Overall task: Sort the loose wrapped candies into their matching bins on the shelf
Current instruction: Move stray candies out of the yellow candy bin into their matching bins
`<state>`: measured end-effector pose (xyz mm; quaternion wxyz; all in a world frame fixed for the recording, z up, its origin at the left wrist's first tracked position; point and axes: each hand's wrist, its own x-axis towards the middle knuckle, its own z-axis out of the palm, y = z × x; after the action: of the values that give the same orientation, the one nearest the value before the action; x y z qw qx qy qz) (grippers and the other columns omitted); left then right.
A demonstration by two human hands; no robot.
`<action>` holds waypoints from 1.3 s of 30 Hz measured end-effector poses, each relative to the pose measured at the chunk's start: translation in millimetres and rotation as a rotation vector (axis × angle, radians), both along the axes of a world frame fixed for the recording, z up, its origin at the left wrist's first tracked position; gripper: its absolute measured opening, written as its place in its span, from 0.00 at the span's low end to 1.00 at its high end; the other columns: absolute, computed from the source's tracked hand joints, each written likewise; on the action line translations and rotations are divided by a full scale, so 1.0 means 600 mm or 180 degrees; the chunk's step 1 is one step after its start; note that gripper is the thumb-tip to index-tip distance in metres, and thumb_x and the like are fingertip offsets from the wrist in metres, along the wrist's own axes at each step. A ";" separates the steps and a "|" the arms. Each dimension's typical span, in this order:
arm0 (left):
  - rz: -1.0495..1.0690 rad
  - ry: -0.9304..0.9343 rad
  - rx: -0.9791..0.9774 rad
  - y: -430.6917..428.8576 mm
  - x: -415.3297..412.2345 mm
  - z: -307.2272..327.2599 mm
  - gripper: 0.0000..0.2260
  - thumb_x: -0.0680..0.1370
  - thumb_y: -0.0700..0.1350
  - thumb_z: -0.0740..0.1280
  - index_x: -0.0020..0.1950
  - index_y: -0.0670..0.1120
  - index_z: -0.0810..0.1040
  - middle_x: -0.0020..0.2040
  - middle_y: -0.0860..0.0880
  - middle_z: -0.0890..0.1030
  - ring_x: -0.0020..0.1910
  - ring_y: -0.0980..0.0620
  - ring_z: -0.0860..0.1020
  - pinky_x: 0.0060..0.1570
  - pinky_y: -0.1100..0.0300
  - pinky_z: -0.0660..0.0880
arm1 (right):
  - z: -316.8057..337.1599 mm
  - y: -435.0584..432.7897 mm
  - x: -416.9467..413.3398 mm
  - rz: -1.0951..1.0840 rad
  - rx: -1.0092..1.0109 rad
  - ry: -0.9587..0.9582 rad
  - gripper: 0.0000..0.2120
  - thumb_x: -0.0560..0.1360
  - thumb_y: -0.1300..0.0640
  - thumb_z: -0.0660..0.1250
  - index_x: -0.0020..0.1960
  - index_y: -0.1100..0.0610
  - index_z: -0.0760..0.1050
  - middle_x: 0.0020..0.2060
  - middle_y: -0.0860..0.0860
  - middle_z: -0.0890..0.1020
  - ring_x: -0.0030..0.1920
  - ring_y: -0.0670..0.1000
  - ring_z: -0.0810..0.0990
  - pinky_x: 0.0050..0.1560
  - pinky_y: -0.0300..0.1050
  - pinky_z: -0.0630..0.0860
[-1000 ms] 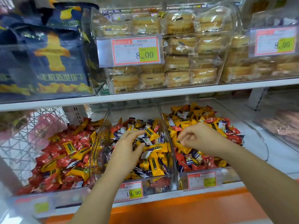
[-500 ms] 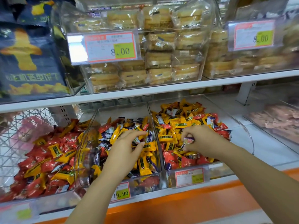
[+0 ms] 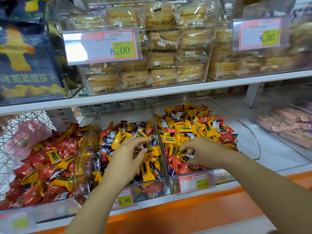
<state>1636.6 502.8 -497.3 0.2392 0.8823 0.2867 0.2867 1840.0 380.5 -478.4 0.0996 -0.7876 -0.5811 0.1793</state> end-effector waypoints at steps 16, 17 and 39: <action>-0.0059 -0.0118 -0.0081 -0.003 -0.004 0.000 0.13 0.78 0.42 0.65 0.60 0.55 0.77 0.51 0.61 0.76 0.52 0.66 0.74 0.45 0.81 0.66 | 0.002 0.020 0.047 -0.0691 0.0998 -0.0364 0.10 0.76 0.60 0.66 0.57 0.54 0.78 0.58 0.52 0.80 0.55 0.52 0.78 0.53 0.44 0.74; -0.0059 -0.0106 -0.0091 -0.002 -0.003 -0.001 0.13 0.78 0.42 0.65 0.60 0.55 0.77 0.52 0.60 0.76 0.52 0.66 0.74 0.45 0.81 0.66 | -0.002 0.027 0.046 -0.0628 0.0912 -0.0389 0.12 0.76 0.60 0.67 0.59 0.54 0.78 0.59 0.52 0.79 0.58 0.52 0.77 0.56 0.44 0.74; 0.0019 -0.0268 -0.0138 0.012 -0.022 0.001 0.12 0.78 0.44 0.65 0.59 0.58 0.77 0.52 0.63 0.76 0.51 0.69 0.74 0.44 0.76 0.69 | -0.005 0.026 0.051 -0.0909 0.1182 -0.0859 0.06 0.74 0.58 0.67 0.48 0.49 0.81 0.50 0.47 0.83 0.41 0.49 0.80 0.40 0.44 0.76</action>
<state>1623.2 509.7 -496.8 0.2692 0.8632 0.2852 0.3180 1870.4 395.8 -481.7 0.1882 -0.8466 -0.4950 -0.0529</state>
